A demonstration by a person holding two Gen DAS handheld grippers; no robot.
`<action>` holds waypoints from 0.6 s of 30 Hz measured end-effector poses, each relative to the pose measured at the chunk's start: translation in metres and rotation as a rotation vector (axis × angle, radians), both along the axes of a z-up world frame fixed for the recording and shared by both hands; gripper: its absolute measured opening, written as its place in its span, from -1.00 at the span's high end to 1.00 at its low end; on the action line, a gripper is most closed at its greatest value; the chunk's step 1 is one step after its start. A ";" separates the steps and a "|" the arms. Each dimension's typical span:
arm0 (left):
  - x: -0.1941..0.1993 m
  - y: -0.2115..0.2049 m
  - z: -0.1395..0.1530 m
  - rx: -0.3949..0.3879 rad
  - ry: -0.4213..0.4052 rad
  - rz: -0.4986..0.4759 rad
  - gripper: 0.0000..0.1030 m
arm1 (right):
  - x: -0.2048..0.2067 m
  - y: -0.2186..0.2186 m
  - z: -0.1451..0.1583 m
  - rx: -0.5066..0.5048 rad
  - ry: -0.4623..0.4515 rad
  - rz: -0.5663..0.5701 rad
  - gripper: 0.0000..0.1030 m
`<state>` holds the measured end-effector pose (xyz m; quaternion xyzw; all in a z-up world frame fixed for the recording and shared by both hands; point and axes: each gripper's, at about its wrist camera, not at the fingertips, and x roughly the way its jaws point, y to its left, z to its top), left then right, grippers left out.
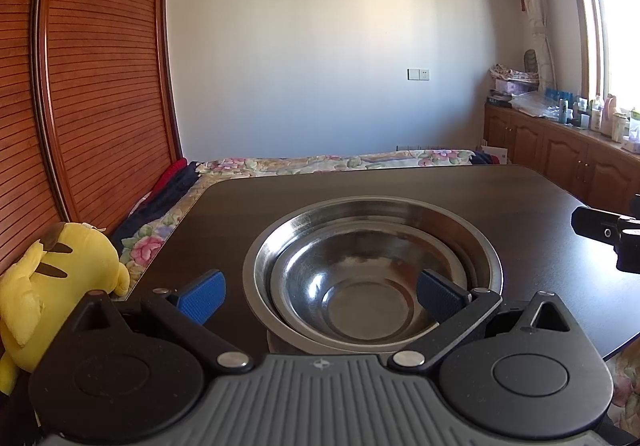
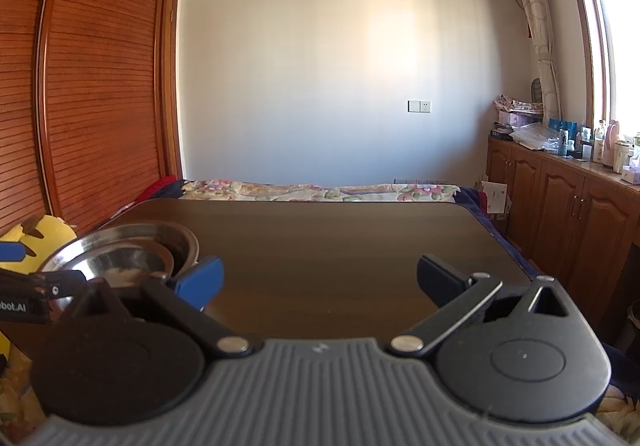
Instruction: Organize plates and bowls
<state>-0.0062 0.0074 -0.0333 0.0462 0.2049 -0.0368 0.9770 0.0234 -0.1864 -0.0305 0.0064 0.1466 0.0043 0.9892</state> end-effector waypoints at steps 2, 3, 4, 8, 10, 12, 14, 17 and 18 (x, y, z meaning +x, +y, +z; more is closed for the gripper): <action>0.000 0.000 0.000 -0.001 0.001 0.001 -1.00 | 0.001 0.000 0.000 0.000 0.001 0.001 -1.00; 0.000 0.000 0.000 -0.002 0.002 0.002 -1.00 | 0.001 0.000 0.000 0.000 0.000 0.001 -1.00; -0.001 0.000 0.000 -0.002 0.002 0.002 -1.00 | 0.001 0.000 0.000 -0.001 0.001 0.001 -1.00; -0.001 0.000 0.000 -0.003 0.002 0.002 -1.00 | 0.001 0.000 0.000 0.000 0.001 0.001 -1.00; -0.001 0.001 -0.001 -0.003 0.003 0.002 -1.00 | 0.000 0.001 -0.001 0.001 0.002 0.001 -1.00; -0.001 0.001 -0.001 -0.003 0.002 0.002 -1.00 | 0.000 0.001 -0.001 0.000 0.001 0.001 -1.00; -0.001 0.001 -0.001 -0.003 0.002 0.002 -1.00 | 0.000 0.001 -0.001 0.001 0.002 0.001 -1.00; -0.001 0.001 -0.001 -0.004 0.003 0.002 -1.00 | 0.000 0.001 -0.001 0.001 0.001 0.001 -1.00; -0.001 0.001 -0.001 -0.004 0.002 0.002 -1.00 | 0.000 0.001 -0.001 0.001 0.002 0.001 -1.00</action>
